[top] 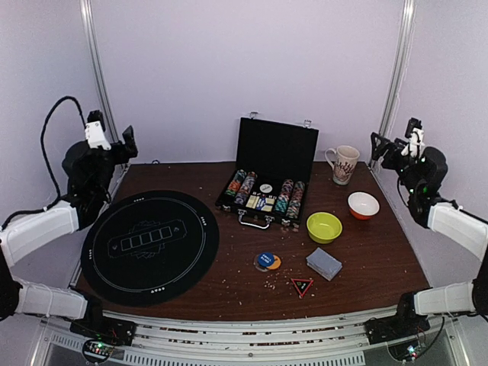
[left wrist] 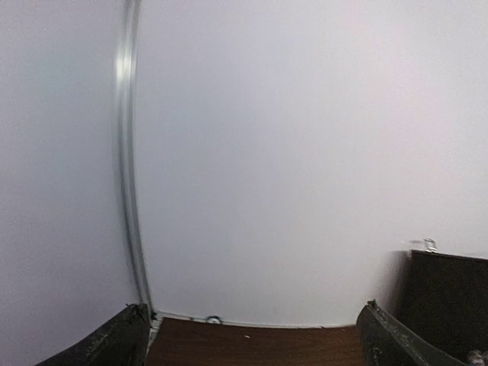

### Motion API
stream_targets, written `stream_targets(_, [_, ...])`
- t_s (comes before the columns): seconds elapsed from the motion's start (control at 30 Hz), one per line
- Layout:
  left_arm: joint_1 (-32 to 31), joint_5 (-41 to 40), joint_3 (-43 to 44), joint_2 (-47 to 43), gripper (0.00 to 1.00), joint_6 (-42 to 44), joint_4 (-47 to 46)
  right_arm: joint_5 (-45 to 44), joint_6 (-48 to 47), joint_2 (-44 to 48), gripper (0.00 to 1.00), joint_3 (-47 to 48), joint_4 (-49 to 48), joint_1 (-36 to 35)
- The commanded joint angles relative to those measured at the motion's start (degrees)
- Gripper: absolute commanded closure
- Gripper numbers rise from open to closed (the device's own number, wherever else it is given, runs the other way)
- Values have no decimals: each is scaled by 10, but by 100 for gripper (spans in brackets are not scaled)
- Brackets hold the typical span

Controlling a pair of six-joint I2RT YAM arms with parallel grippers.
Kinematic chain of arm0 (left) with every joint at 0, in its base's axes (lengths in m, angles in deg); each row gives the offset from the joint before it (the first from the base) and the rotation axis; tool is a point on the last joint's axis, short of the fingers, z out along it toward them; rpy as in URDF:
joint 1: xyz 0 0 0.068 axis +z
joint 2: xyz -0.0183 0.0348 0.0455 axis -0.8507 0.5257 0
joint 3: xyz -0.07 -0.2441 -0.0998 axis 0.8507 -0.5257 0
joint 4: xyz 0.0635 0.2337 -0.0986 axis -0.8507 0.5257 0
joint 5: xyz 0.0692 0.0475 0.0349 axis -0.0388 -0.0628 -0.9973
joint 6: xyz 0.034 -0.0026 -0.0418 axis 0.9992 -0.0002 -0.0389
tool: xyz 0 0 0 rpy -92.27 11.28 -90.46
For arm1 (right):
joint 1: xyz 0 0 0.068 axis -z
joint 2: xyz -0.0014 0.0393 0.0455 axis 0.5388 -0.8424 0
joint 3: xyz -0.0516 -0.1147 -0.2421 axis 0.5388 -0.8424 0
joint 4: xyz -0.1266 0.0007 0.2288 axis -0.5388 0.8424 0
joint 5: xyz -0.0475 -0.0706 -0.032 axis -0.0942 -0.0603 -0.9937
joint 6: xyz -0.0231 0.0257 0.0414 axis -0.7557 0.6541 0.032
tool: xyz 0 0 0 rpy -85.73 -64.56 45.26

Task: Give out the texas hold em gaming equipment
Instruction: Pick up the small blind button from the center of the board.

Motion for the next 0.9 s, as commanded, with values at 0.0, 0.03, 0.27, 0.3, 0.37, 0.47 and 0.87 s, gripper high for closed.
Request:
stream_targets(0.0, [-130, 60, 127, 56, 2, 32, 265, 157, 55, -24, 4, 118, 224, -46])
stream_targets(0.03, [-157, 78, 151, 69, 2, 40, 297, 154, 37, -34, 5, 142, 269, -75])
stream_targets(0.27, [-265, 196, 216, 107, 2, 32, 490, 27, -60, -130, 5, 298, 602, -303])
stream_targets(0.3, [-273, 202, 203, 104, 2, 29, 493, 21, -58, -143, 5, 307, 629, -321])
stream_targets(0.37, [-288, 211, 175, 97, 2, 28, 493, -3, -53, -165, 6, 331, 695, -357])
stream_targets(0.47, [-314, 229, 141, 95, 2, 46, 493, -33, -41, -188, 7, 347, 743, -395])
stream_targets(0.87, [-393, 273, 76, 162, 2, 128, 435, 83, 36, -300, 22, 314, 744, -445])
